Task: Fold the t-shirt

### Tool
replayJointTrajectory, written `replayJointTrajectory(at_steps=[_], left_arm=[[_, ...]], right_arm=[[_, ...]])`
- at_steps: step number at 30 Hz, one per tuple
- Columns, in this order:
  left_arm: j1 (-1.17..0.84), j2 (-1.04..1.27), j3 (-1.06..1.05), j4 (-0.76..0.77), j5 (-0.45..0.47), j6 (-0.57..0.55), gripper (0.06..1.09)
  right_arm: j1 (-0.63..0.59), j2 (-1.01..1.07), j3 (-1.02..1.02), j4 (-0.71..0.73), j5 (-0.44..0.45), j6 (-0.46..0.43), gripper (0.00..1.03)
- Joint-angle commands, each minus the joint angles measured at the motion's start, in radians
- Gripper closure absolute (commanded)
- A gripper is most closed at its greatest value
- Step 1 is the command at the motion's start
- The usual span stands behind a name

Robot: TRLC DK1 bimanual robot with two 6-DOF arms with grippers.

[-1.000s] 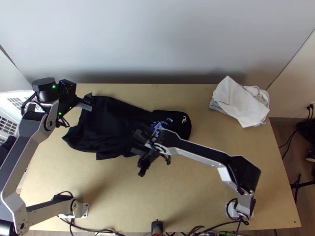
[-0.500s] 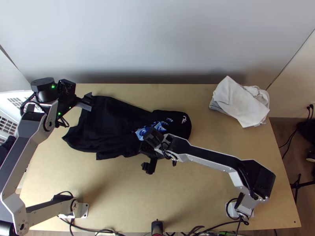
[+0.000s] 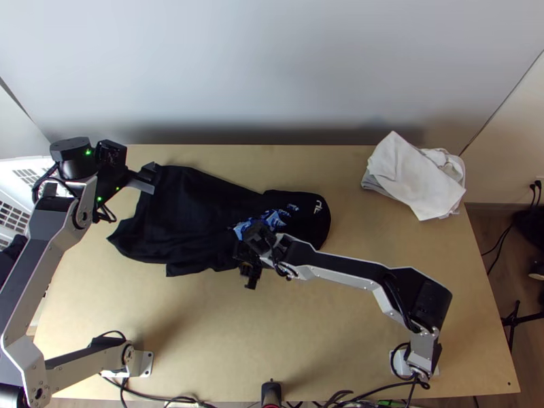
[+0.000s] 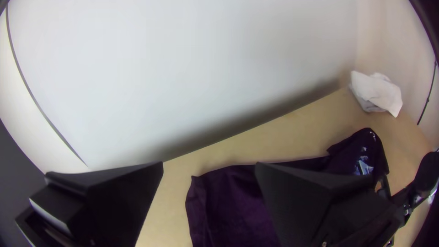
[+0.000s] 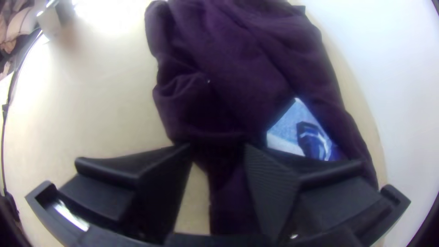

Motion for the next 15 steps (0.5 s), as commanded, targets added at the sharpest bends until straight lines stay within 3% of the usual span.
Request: replayJointTrajectory(at_steps=[1,4,9,15], left_arm=[[0.015,-0.005,-0.012,0.000,0.004,0.004,0.10],[0.018,-0.005,-0.012,0.000,0.007,0.004,0.10],[0.027,0.001,-0.012,0.011,0.010,0.009,0.10],[0.027,0.018,-0.009,0.034,0.011,0.007,0.10]], right_arm=[[0.000,0.020,0.016,0.031,0.018,0.007,1.00],[0.001,-0.021,-0.002,-0.032,0.003,0.039,1.00],[-0.025,-0.038,0.162,-0.544,-0.374,0.185,1.00],[-0.049,-0.072,0.136,-0.823,-0.566,0.153,1.00]])
